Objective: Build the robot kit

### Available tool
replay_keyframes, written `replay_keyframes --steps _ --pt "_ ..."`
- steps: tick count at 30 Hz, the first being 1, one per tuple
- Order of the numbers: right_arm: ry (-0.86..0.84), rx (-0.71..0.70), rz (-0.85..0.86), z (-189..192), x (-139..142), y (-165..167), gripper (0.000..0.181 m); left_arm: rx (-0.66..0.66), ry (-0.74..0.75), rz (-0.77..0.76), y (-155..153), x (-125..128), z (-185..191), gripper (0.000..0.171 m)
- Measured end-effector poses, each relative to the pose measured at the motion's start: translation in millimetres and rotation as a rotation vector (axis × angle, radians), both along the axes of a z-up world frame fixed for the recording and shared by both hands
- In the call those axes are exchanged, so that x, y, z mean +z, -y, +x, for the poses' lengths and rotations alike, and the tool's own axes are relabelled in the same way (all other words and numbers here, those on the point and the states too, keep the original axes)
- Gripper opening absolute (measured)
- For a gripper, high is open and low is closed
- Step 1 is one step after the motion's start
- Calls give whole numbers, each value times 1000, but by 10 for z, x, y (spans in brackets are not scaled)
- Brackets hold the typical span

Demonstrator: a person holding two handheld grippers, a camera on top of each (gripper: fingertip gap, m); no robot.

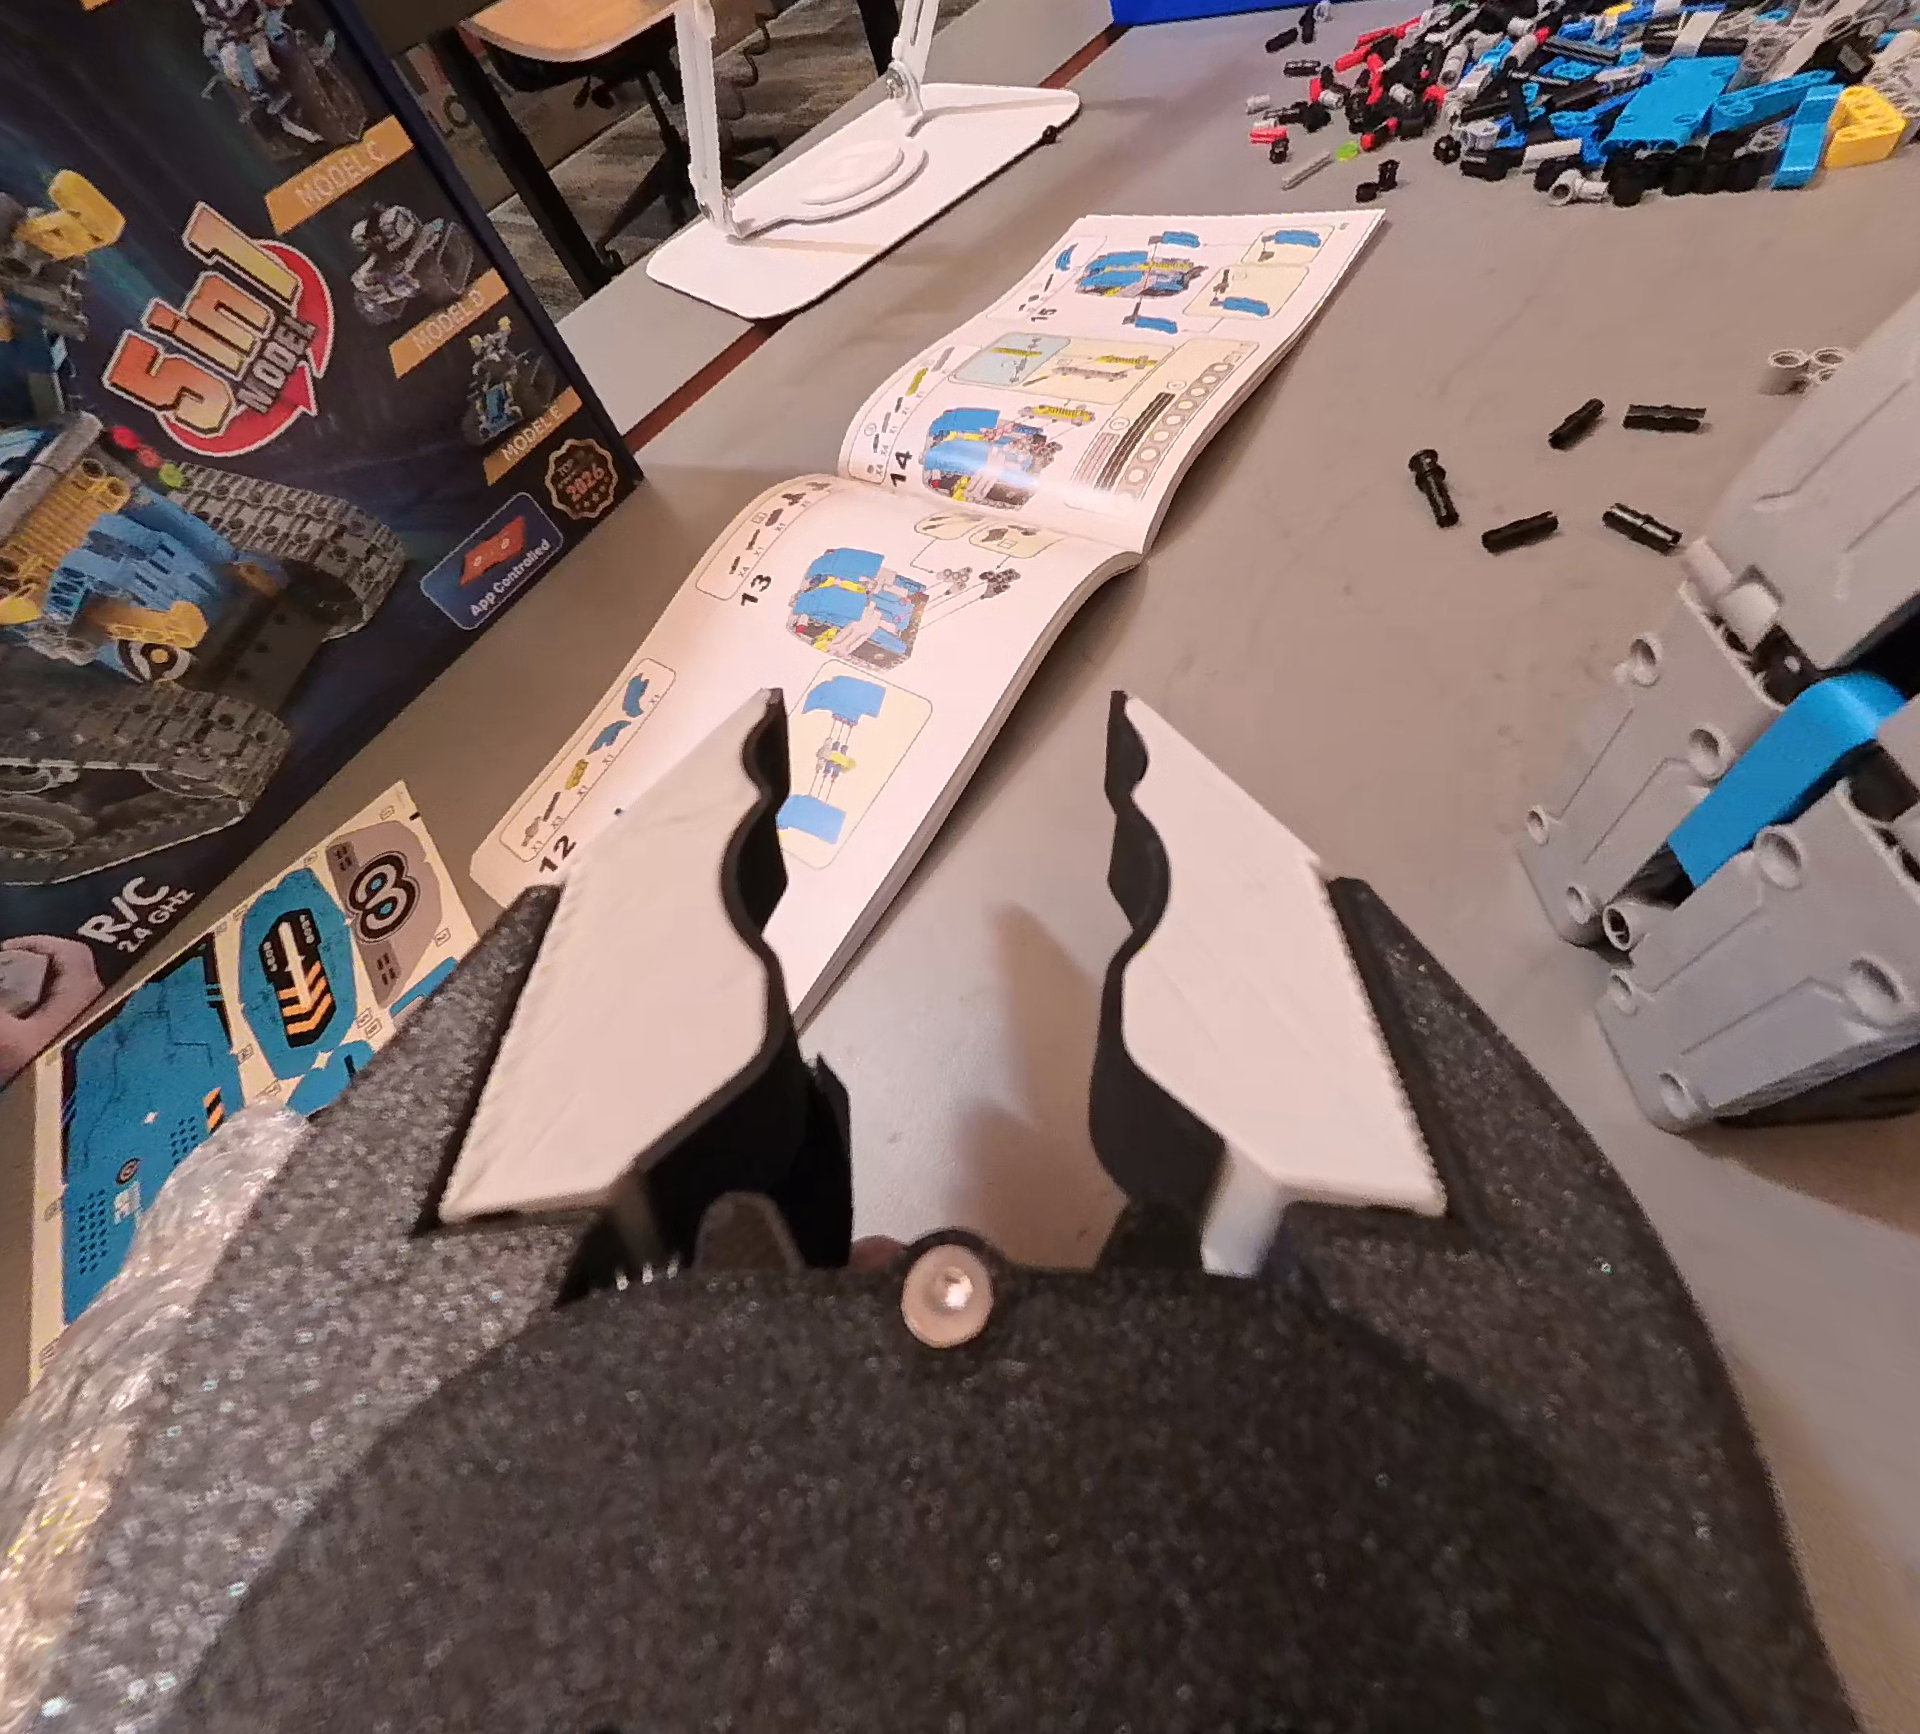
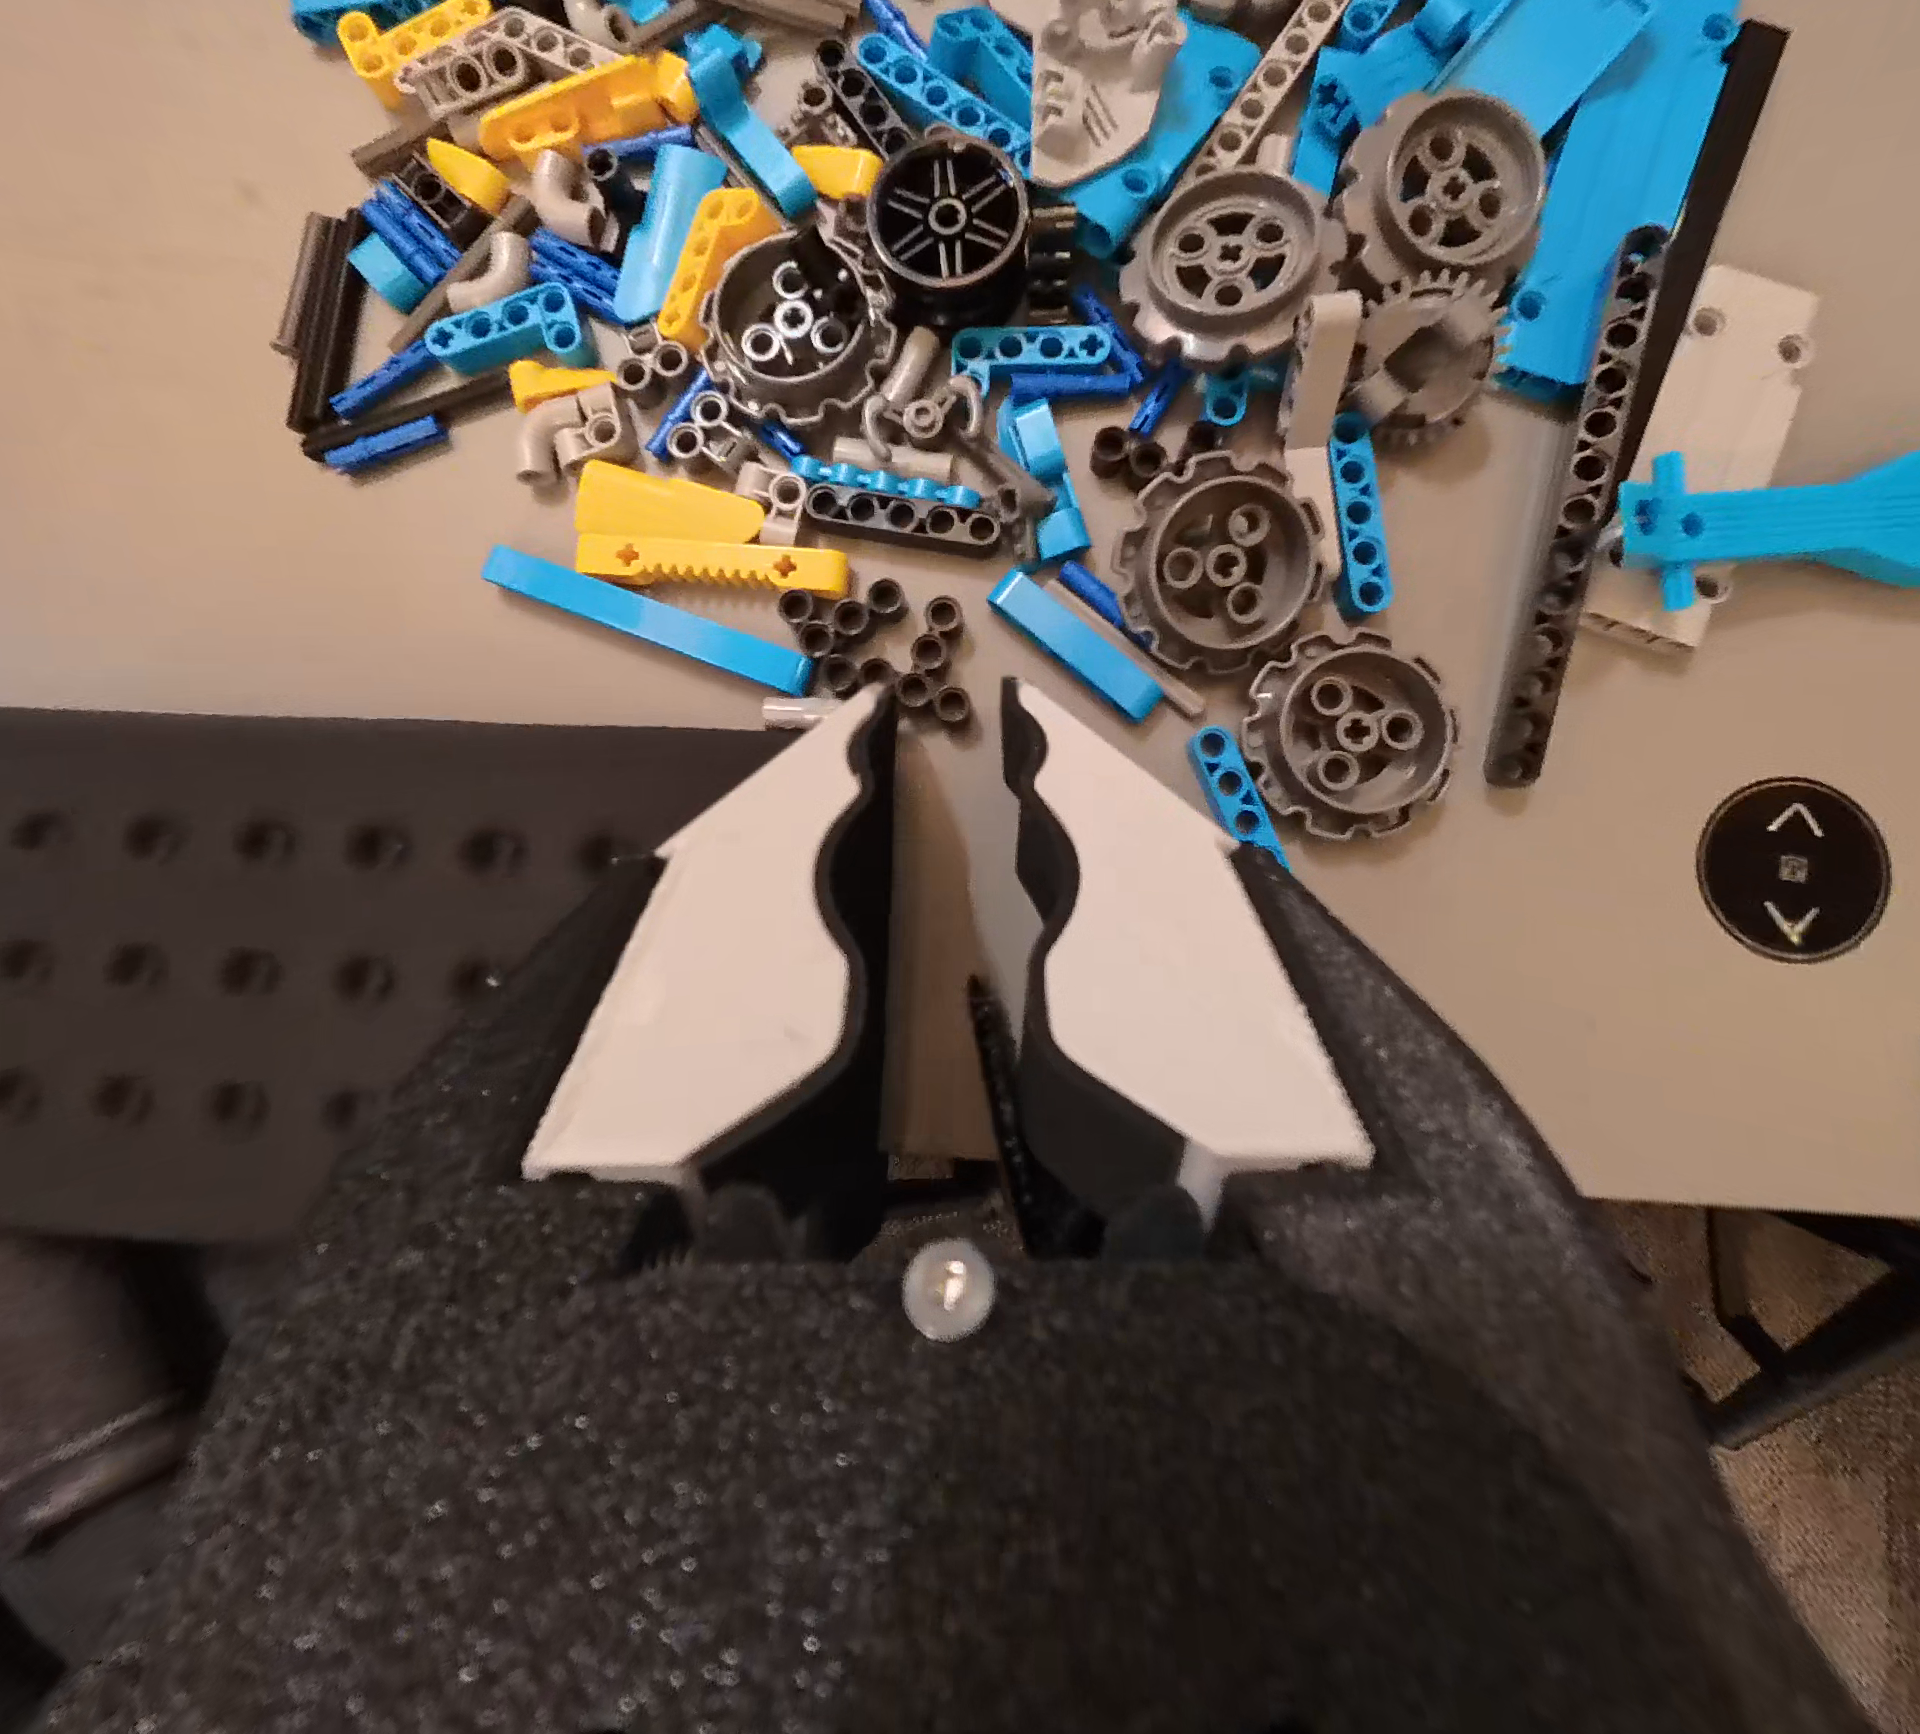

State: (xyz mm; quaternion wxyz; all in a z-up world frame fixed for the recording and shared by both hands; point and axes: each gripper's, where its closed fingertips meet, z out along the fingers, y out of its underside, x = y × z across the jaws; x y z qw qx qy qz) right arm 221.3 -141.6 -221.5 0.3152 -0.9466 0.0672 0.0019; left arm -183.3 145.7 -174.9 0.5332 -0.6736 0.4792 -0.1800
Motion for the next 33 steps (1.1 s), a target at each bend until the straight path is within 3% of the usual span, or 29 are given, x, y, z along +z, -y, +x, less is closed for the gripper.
replay_keyframes --steps 5,8,15,20,25,33 --pt "-98 -7 36 16 -41 -58 21 -1 1 -2 -1 0 0 61" --pt "-170 -20 53 29 -44 -40 13 -1 3 -3 -1 2 -1 61" --pt "-142 -11 112 104 89 71 13 -2 3 -6 -2 0 -1 61" --pt "-38 82 209 -70 359 -30 7 -1 4 -12 -7 -4 -1 61" --pt "32 134 164 -195 324 -111 7 -1 3 -7 -4 0 -1 61" --pt "-73 253 208 -805 444 -322 7 0 1 -9 -6 -4 0 61"
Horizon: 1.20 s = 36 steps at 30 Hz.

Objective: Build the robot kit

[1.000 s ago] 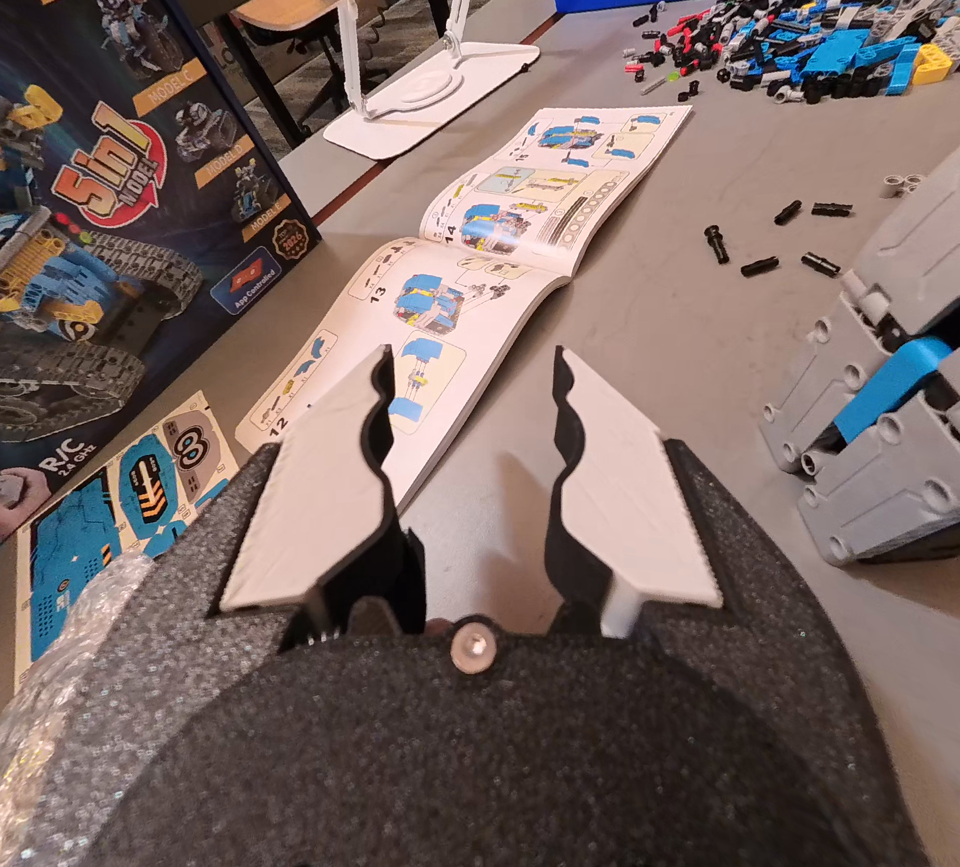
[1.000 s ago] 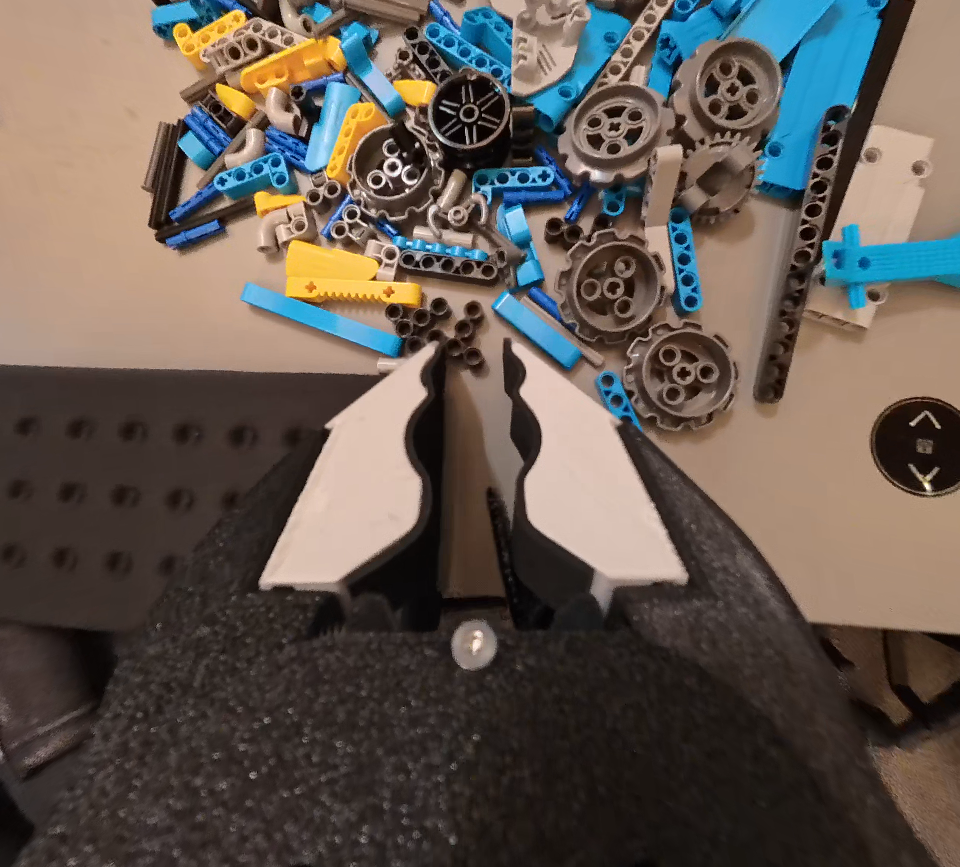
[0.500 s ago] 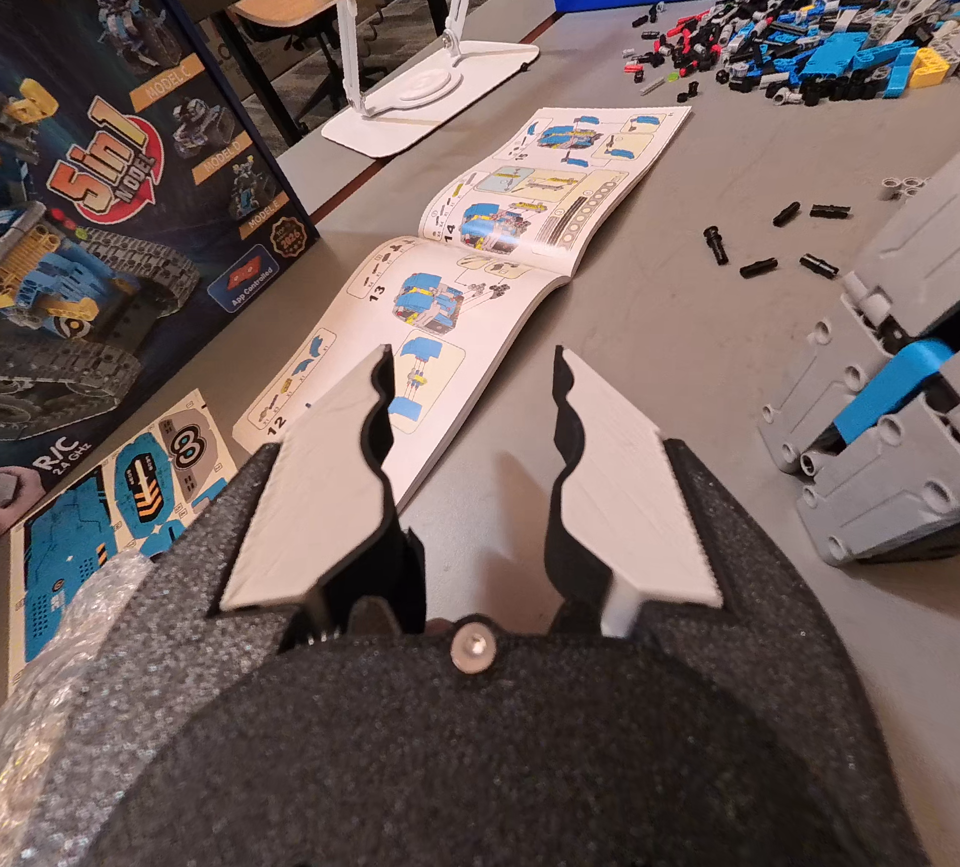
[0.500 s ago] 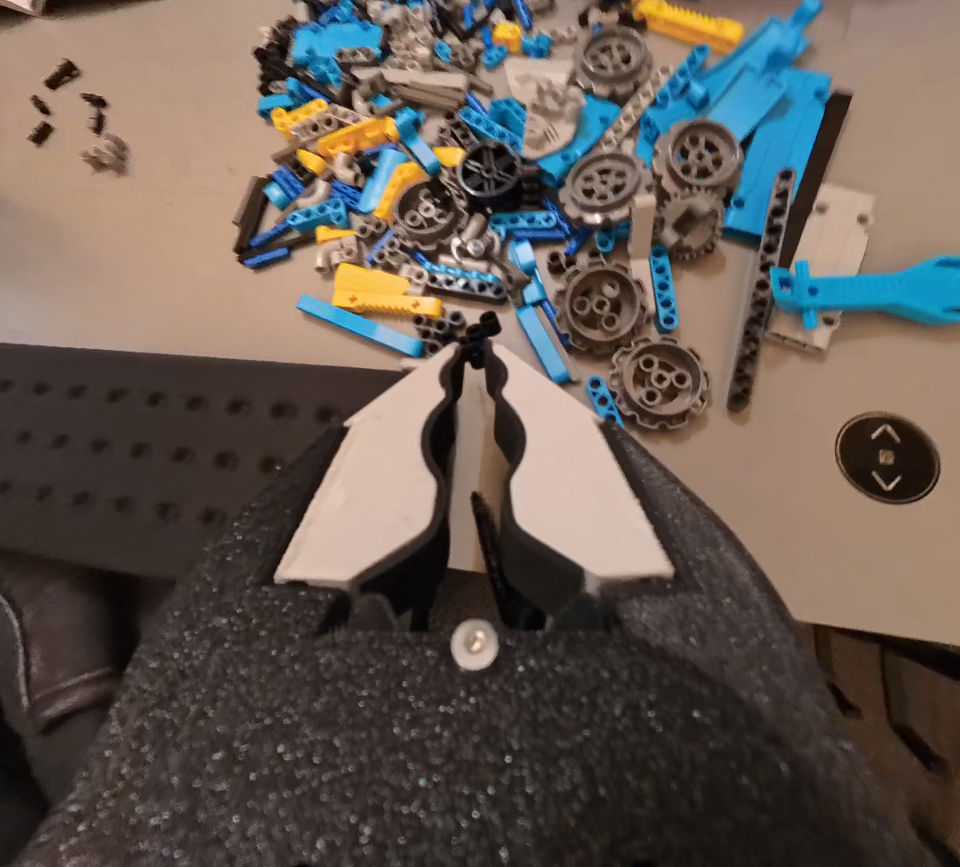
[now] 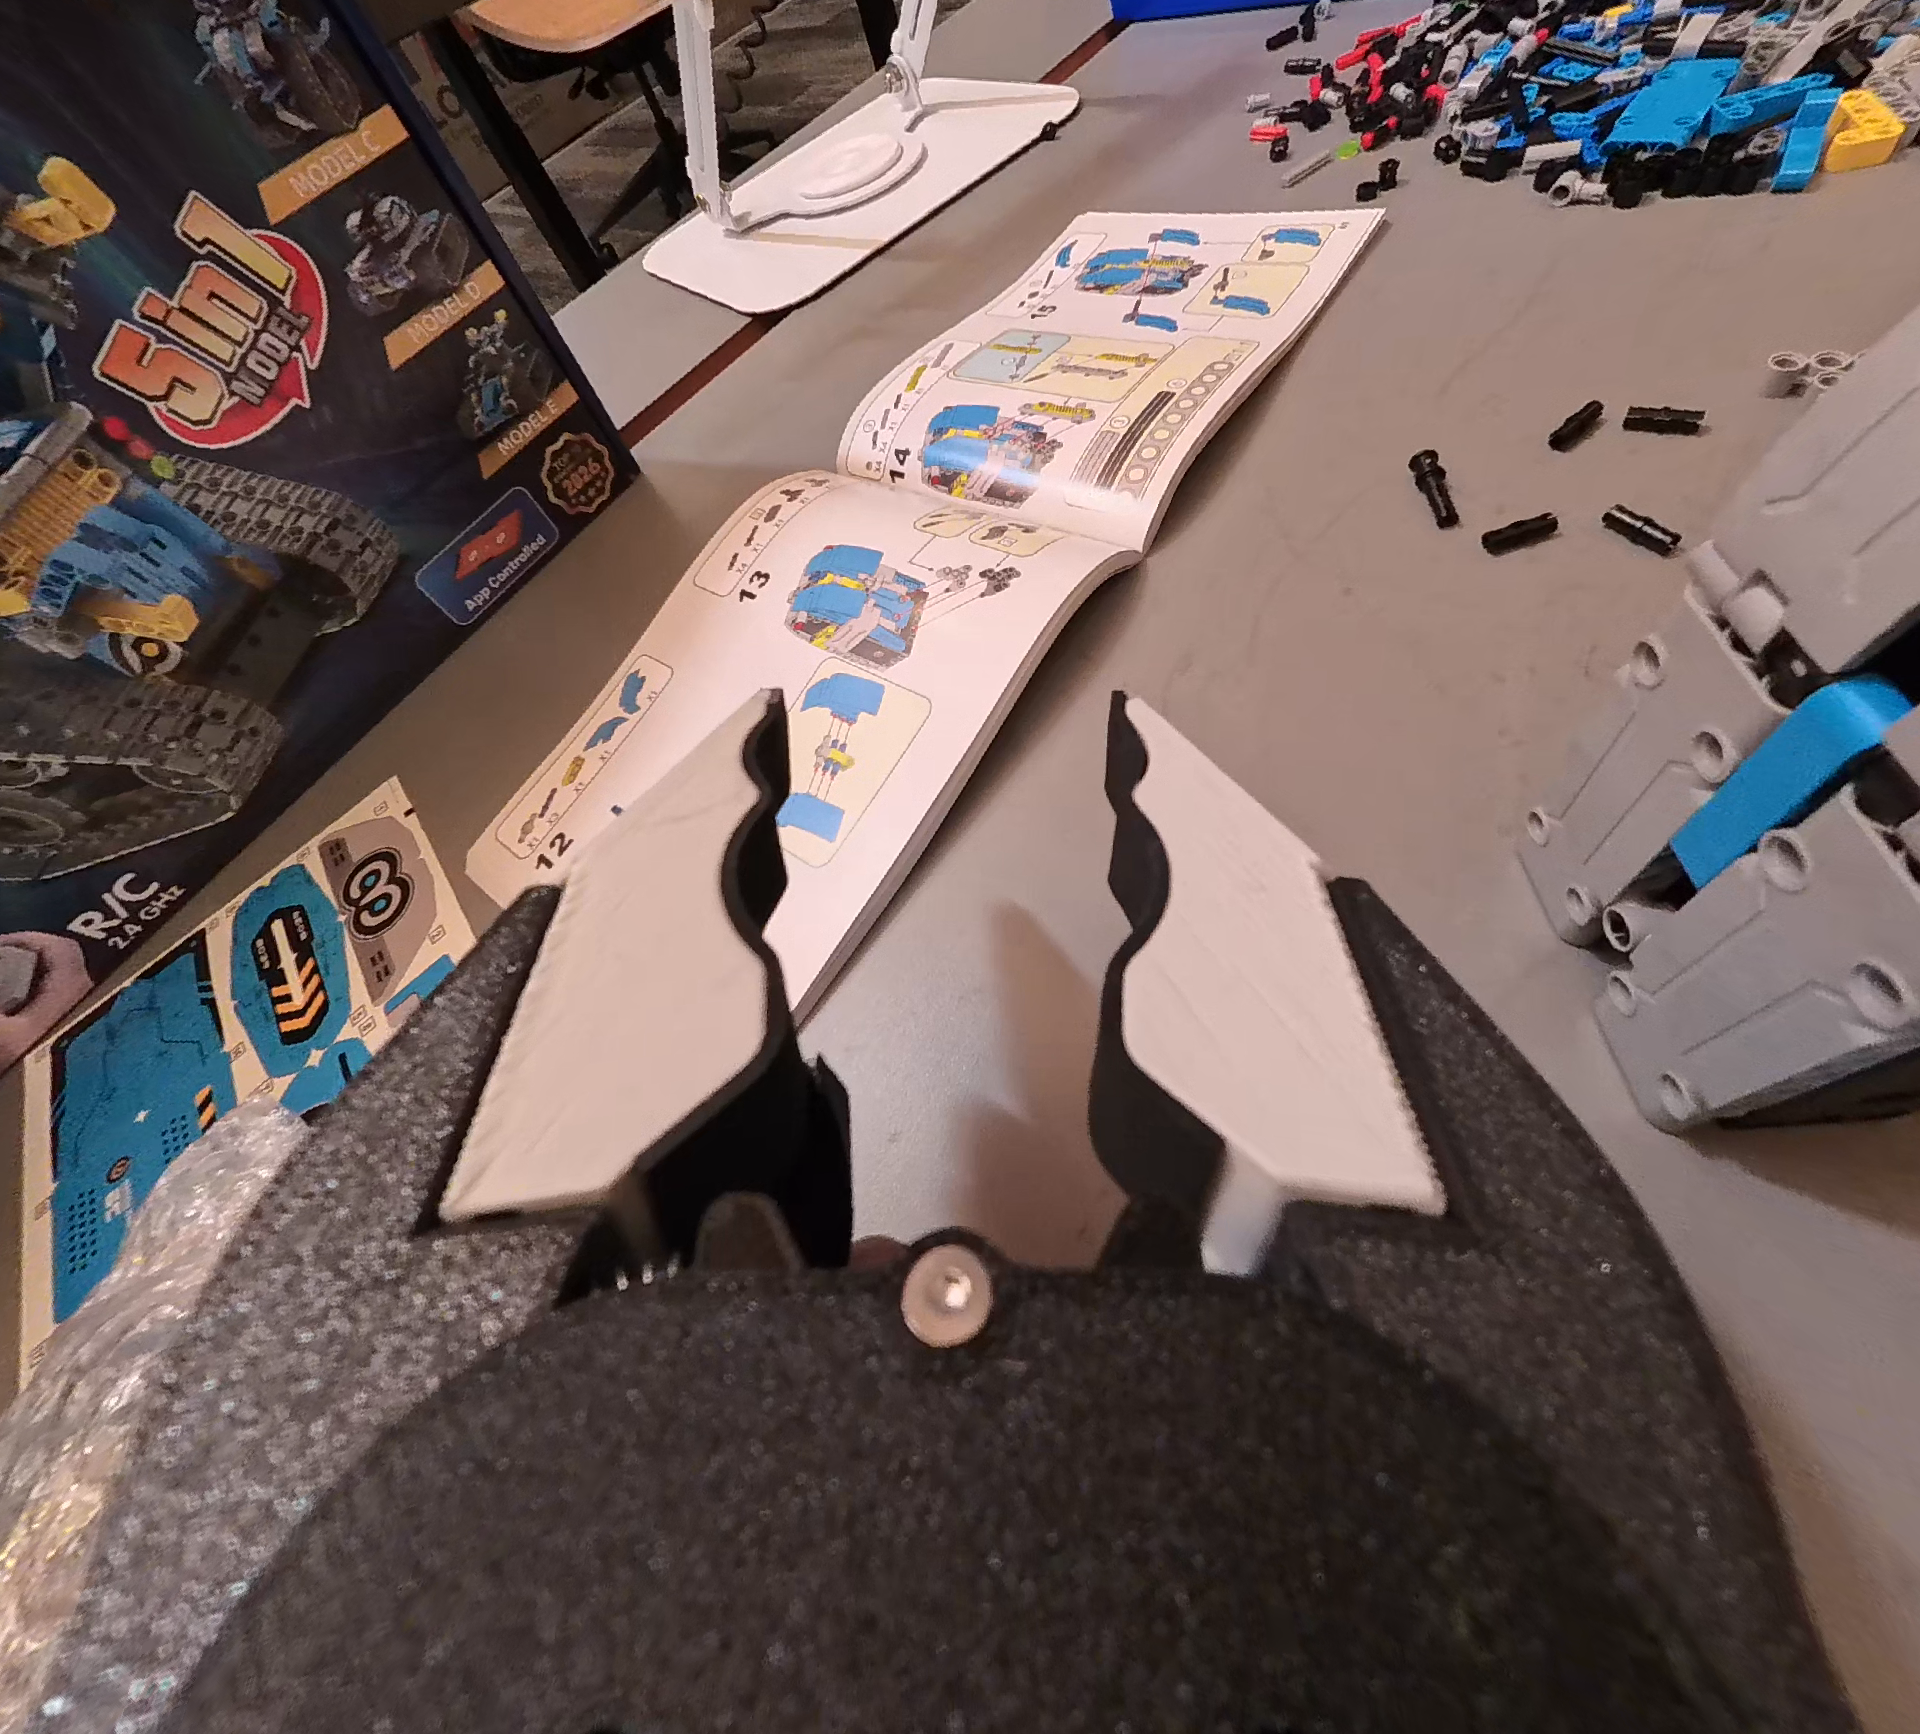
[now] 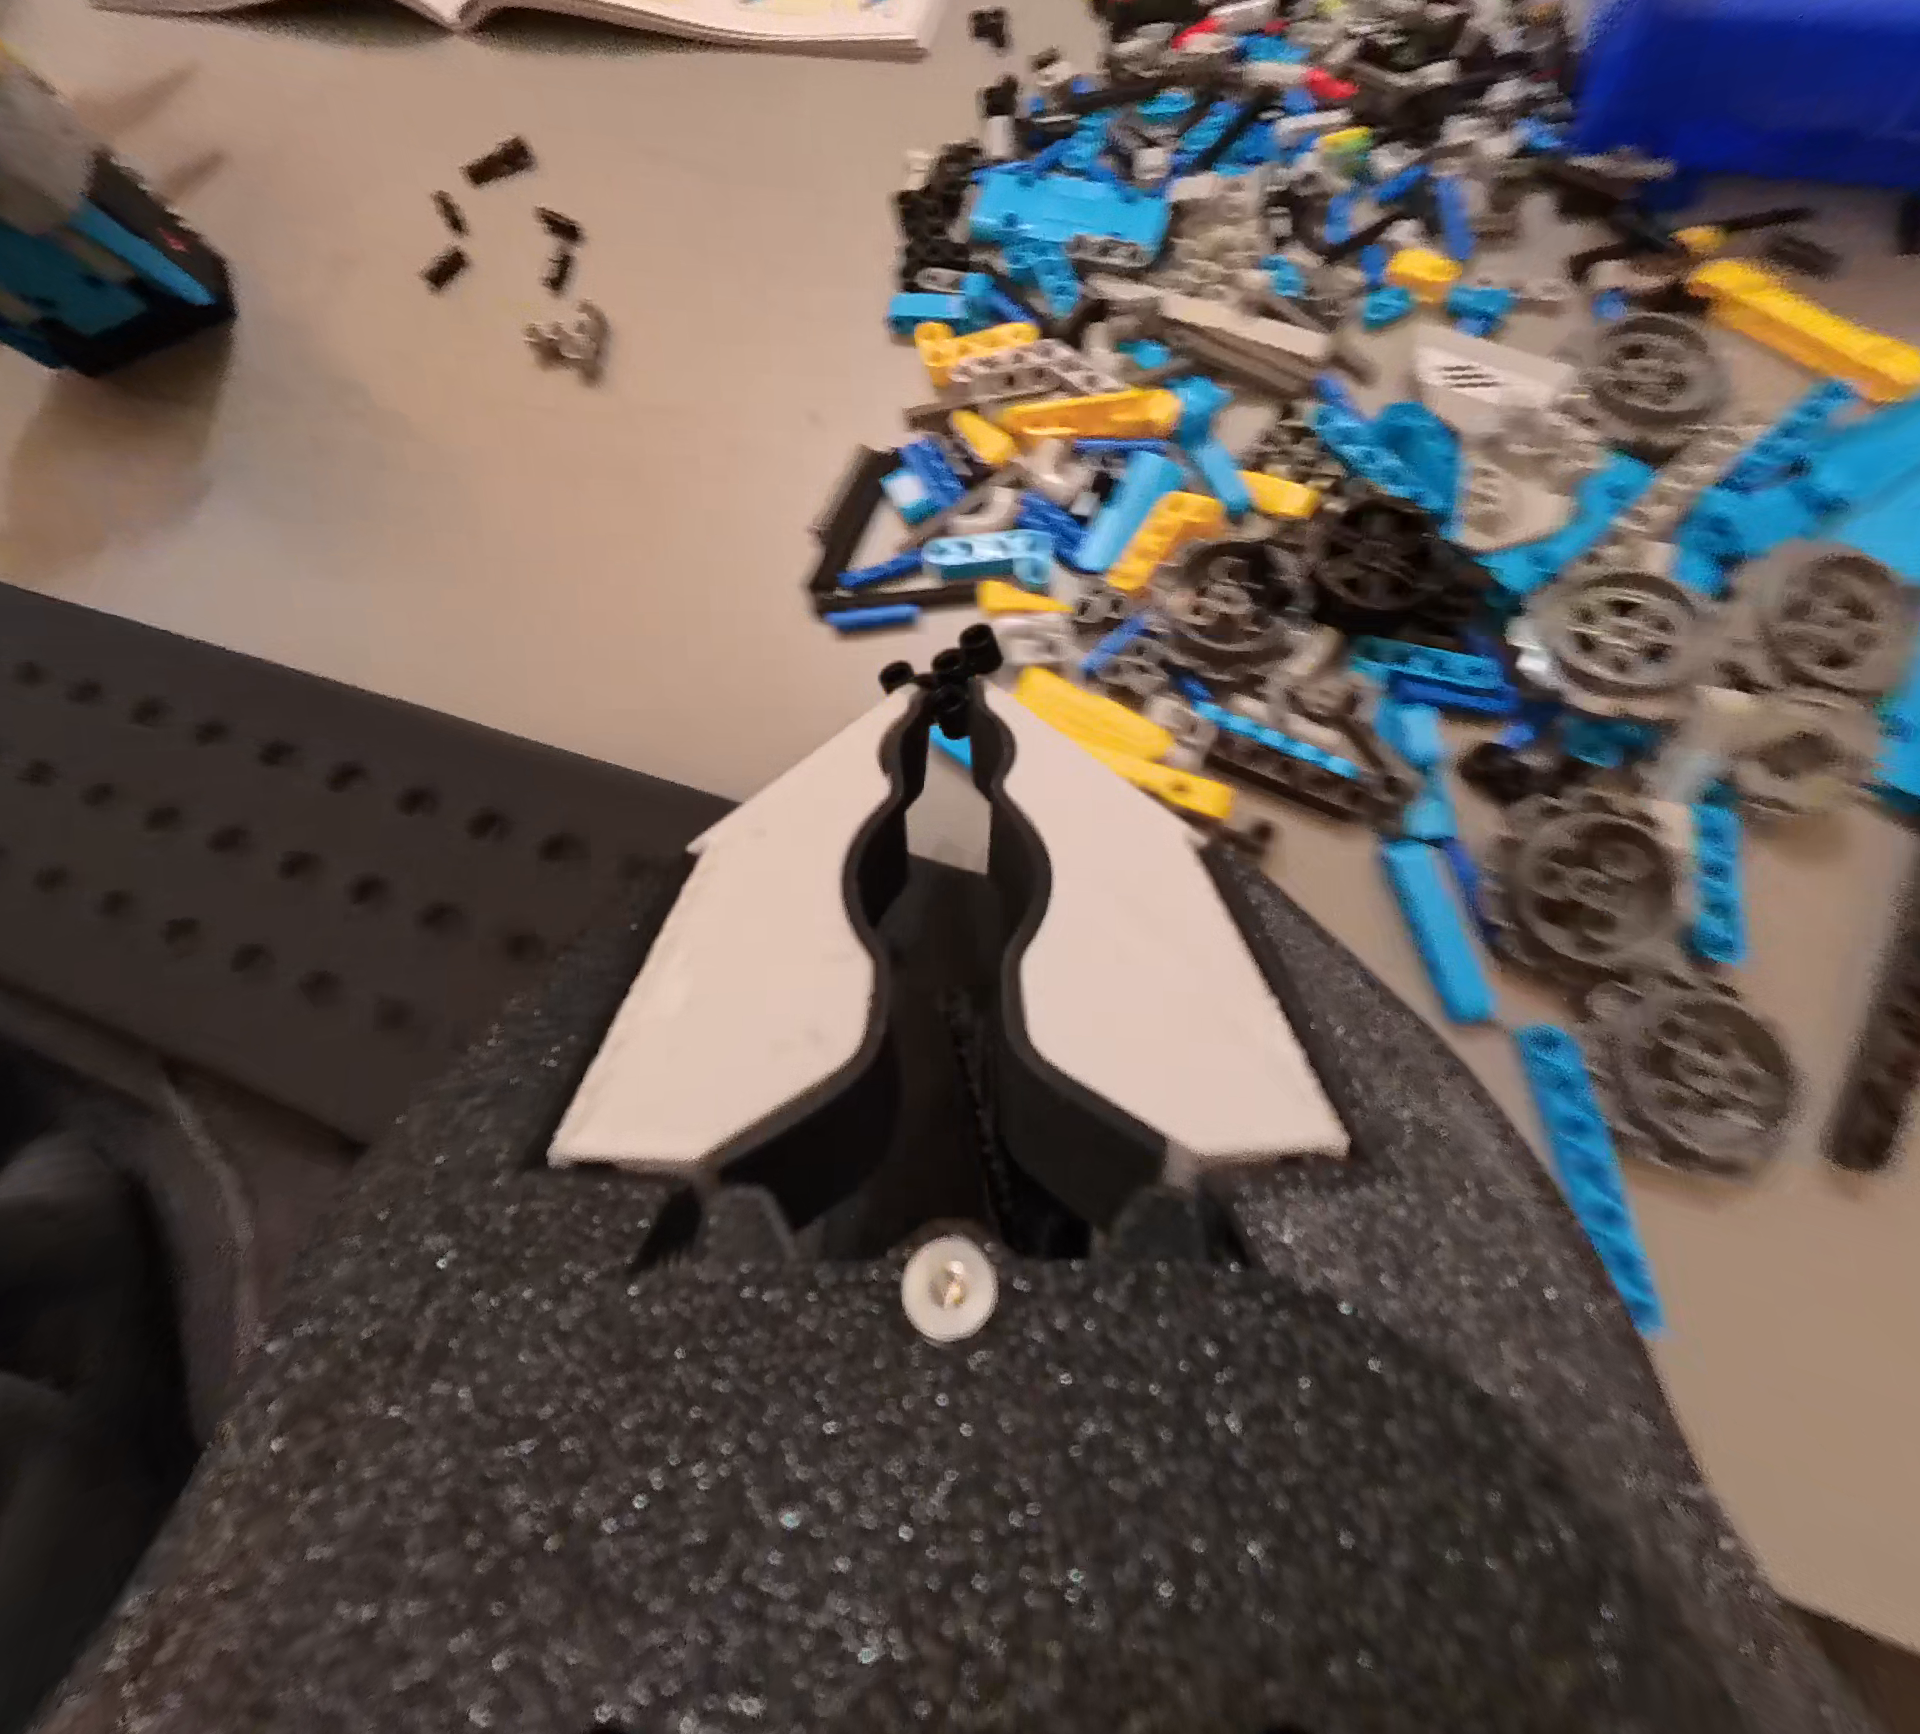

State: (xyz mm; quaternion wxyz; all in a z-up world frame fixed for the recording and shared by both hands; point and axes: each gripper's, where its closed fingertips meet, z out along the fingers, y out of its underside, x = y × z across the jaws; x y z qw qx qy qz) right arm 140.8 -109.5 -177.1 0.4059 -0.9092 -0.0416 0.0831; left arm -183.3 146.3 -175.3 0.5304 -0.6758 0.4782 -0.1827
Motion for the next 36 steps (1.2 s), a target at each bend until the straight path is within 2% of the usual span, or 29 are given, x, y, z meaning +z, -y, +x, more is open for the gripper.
replay_keyframes --steps 3,6,9,13,17,26,28,30,32,36 --pt "-52 102 -7 -588 -13 -168 7 1 0 -3 -3 -2 -1 61" --pt "30 164 -56 -1012 -142 -366 7 1 2 -2 -2 1 -2 61" --pt "-43 236 -70 -1515 -177 -592 7 0 2 2 2 4 -1 61" --pt "62 238 -109 -1743 -338 -874 7 -1 5 5 4 10 -3 61" --pt "-1 263 -122 -1973 -376 -1014 7 -1 6 3 3 10 -3 61" --pt "-27 225 -168 -1885 -492 -1088 9 -1 6 -3 1 5 -2 61" --pt "-51 259 -164 -1910 -454 -1054 21 -1 5 -2 1 4 -2 61" --pt "-86 249 -123 -1842 -325 -1026 22 -1 9 -1 2 11 -6 61" --pt "-95 214 -89 -1643 -191 -970 23 -1 10 -6 1 8 -13 61" --pt "-39 41 -52 -892 20 -755 23 -1 11 -16 -4 3 -14 61"
